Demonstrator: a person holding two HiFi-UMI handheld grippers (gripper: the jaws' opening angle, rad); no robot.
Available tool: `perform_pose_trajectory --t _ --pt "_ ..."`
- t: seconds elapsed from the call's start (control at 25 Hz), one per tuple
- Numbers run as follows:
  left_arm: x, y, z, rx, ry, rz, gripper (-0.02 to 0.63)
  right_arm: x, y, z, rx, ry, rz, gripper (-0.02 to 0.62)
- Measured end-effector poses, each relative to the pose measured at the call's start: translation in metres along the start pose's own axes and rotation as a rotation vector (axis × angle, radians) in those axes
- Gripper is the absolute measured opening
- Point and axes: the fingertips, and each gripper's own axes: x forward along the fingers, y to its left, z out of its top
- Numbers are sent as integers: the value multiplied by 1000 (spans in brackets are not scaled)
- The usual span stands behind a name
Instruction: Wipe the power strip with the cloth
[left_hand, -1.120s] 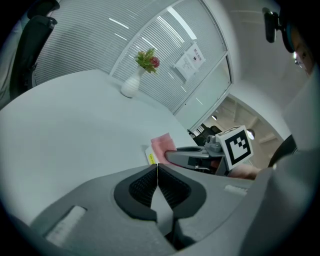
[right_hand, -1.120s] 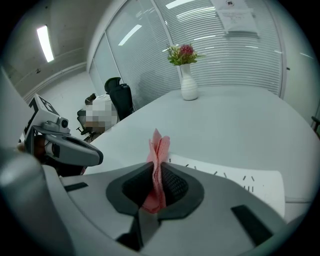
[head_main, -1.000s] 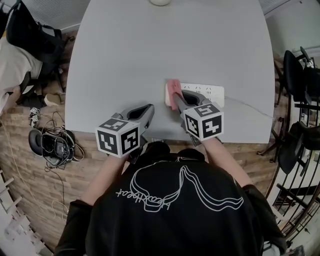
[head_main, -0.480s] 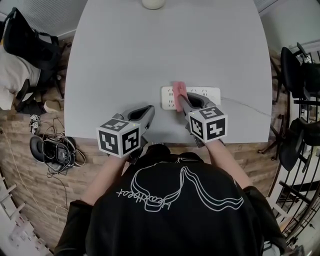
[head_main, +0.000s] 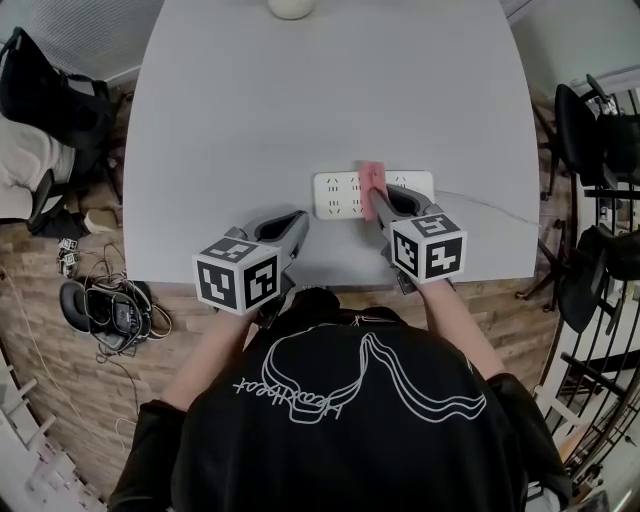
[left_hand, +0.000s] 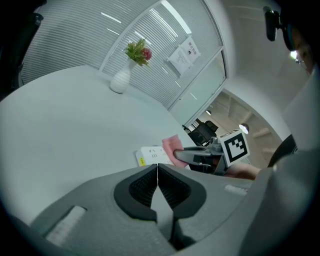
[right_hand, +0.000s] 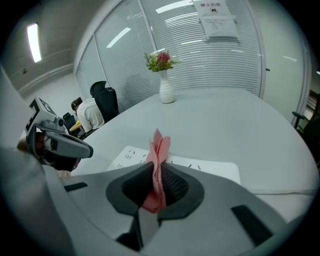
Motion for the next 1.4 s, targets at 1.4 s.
perform_pose_trajectory --t 1.4 --pt "15 -13 -3 20 23 -49 15 -54 -95 -29 122 -32 -220 48"
